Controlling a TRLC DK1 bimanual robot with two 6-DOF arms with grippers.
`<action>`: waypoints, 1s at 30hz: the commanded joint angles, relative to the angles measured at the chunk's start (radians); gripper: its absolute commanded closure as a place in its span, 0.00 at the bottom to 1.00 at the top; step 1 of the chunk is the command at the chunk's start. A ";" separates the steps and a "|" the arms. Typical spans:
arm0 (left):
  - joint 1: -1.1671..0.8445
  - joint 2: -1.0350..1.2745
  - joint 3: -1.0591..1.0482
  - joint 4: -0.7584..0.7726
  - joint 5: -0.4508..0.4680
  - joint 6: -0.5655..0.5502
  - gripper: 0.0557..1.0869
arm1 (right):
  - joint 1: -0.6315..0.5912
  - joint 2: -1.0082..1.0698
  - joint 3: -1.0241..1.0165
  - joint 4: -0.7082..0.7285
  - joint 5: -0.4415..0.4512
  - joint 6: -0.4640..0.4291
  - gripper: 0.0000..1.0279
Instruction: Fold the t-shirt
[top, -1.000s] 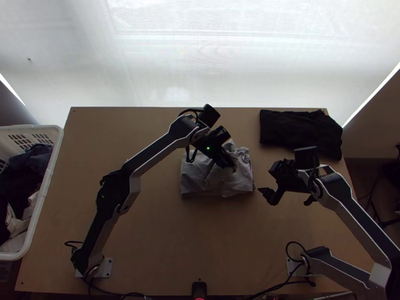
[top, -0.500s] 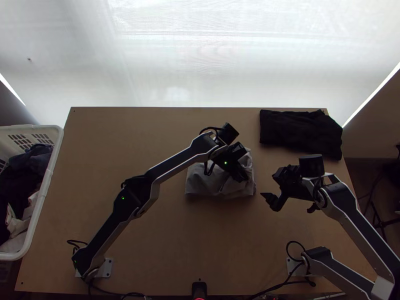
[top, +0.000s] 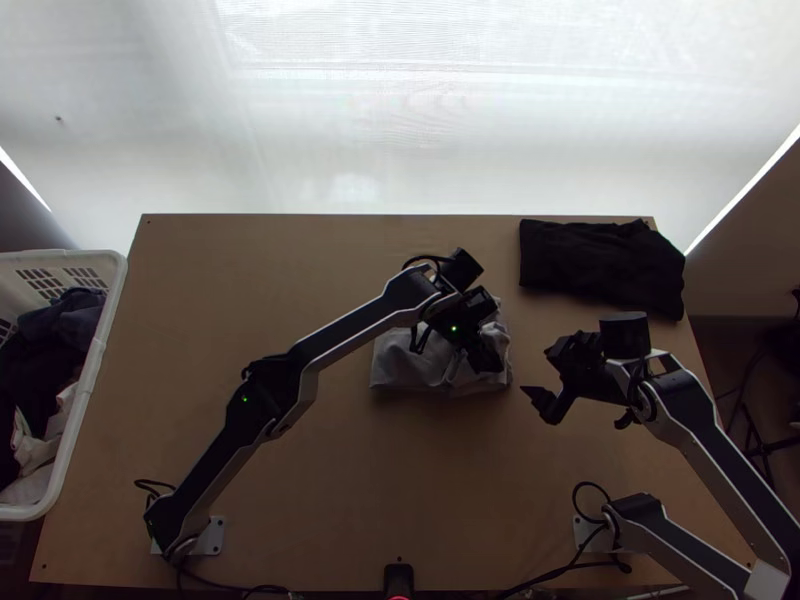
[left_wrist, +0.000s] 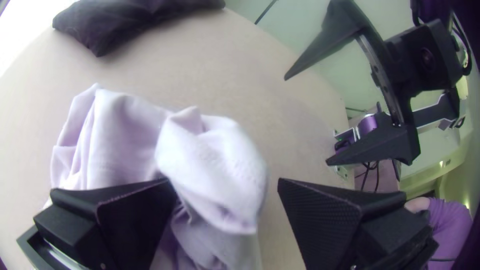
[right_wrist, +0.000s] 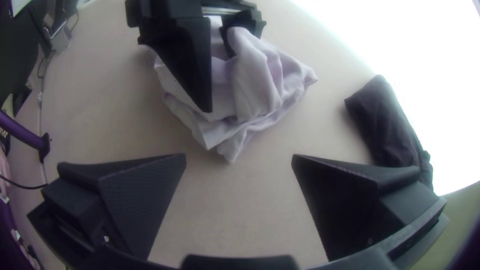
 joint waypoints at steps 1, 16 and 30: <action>0.005 -0.079 -0.014 -0.065 -0.021 0.043 0.31 | 0.004 0.016 -0.002 0.032 0.001 0.002 0.04; 0.140 -0.272 -0.115 -0.152 -0.025 0.104 0.12 | 0.153 0.202 0.213 0.088 0.014 0.005 0.04; 0.283 -0.404 -0.210 -0.235 -0.105 0.173 0.12 | 0.270 0.747 0.598 -0.010 -0.111 0.008 0.04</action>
